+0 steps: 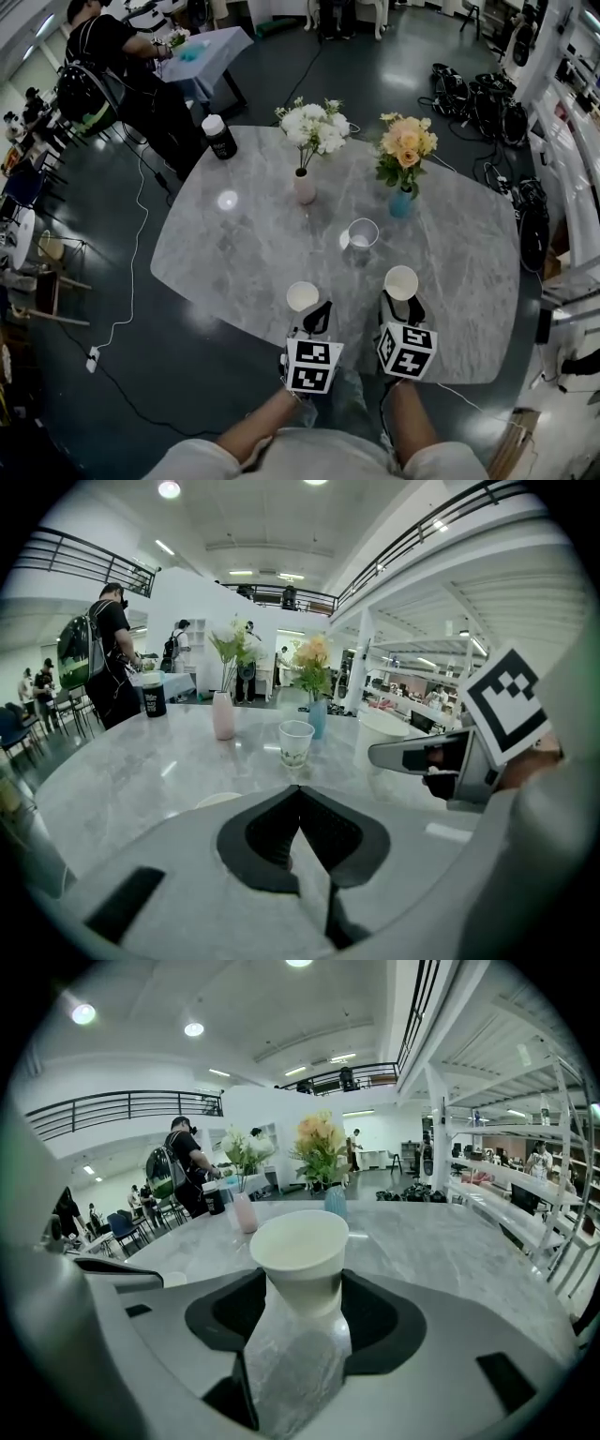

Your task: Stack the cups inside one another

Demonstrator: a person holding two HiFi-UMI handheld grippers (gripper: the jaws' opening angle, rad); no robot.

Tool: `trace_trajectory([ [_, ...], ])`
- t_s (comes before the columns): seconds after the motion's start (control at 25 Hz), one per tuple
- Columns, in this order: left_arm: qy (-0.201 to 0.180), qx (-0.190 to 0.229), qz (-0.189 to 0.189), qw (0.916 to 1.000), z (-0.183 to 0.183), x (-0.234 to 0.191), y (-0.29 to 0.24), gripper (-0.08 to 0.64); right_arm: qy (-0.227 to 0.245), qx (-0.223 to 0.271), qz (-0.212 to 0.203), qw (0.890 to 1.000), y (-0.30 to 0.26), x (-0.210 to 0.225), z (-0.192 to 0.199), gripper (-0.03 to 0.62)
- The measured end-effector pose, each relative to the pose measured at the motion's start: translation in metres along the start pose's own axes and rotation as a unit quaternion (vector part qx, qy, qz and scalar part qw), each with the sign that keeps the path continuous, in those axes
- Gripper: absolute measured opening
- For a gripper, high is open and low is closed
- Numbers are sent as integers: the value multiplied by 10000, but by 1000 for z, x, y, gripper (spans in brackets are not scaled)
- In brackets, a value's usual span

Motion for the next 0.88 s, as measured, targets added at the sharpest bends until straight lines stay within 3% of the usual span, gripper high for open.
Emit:
trace_trajectory([
  [0.88,338,490,-489,9970,-53,-40,-5,-5,371,232,-543,9976,-42,-29,-66,245],
])
Point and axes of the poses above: the fingertips, and each gripper's own axes: y backward along the fingers, x to its right, z out of its underside, the point moved 7 cm from there along y, backward along the fingers, and after that the axes turned 11 degrees about -z, right-handed, at the moved point
